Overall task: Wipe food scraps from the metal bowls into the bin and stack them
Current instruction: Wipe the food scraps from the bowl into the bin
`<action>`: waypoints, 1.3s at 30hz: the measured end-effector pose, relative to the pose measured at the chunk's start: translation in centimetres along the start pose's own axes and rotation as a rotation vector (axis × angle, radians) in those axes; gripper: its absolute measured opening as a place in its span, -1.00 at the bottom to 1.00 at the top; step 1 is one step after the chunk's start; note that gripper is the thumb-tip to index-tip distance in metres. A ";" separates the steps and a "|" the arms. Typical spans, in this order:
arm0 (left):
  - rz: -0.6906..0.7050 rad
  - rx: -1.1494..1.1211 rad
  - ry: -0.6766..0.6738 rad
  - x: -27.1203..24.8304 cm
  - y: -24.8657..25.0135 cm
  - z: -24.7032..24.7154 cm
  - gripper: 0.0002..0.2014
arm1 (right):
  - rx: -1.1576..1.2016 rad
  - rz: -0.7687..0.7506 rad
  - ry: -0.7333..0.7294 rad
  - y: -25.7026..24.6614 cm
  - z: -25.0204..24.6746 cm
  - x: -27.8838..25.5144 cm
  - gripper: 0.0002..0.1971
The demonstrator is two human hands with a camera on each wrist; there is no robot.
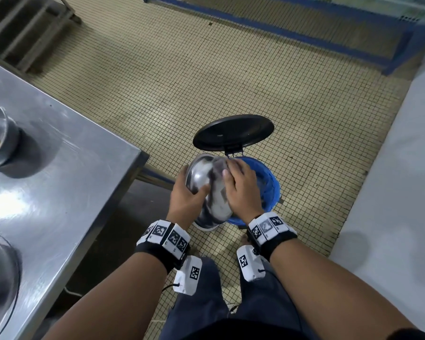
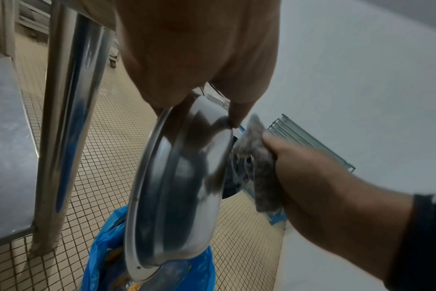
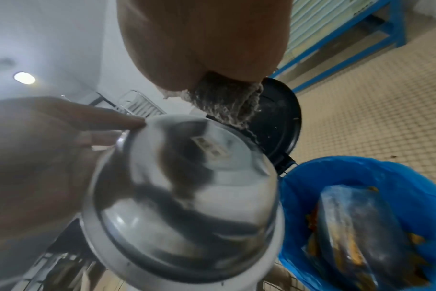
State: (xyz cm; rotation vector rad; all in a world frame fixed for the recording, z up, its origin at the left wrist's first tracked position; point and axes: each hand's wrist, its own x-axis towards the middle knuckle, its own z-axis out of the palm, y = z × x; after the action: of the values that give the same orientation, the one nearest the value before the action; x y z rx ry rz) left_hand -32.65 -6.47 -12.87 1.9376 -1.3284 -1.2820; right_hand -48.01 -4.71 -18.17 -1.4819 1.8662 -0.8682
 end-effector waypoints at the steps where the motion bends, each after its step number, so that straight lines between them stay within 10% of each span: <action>1: 0.014 0.010 -0.012 -0.1 0.1 0.1 -0.23 | -0.014 -0.051 -0.031 -0.4 0.1 0.1 -0.50; 8: 0.023 -0.001 -0.037 -0.1 0.0 -0.8 -0.21 | -0.105 0.217 -0.176 4.9 0.8 0.8 -0.48; 16: 0.048 -0.054 -0.029 -0.1 0.3 -0.9 -0.35 | 0.074 0.010 -0.098 0.8 1.3 -1.4 -0.46; 21: 0.031 -0.123 0.015 0.1 0.4 -1.5 -0.41 | 0.080 0.307 -0.149 4.0 1.1 -2.5 -0.51; 28: -0.048 -0.249 0.067 0.2 0.8 -0.7 -0.37 | 0.075 -0.063 -0.097 0.4 0.2 -4.0 -0.52; 35: -0.133 -0.352 0.079 0.0 0.5 -0.8 -0.22 | 0.014 0.321 -0.171 4.2 0.2 -4.7 -0.51; 39: -0.129 -0.376 0.053 -0.2 0.5 -0.6 -0.27 | 0.048 0.097 -0.055 2.0 -0.2 -4.0 -0.47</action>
State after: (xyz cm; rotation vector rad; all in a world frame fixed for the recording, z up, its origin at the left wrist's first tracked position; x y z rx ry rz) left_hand -32.35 -6.54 -12.10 1.7967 -0.8718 -1.4133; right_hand -48.54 -0.43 -19.37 -1.3612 1.8475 -0.8132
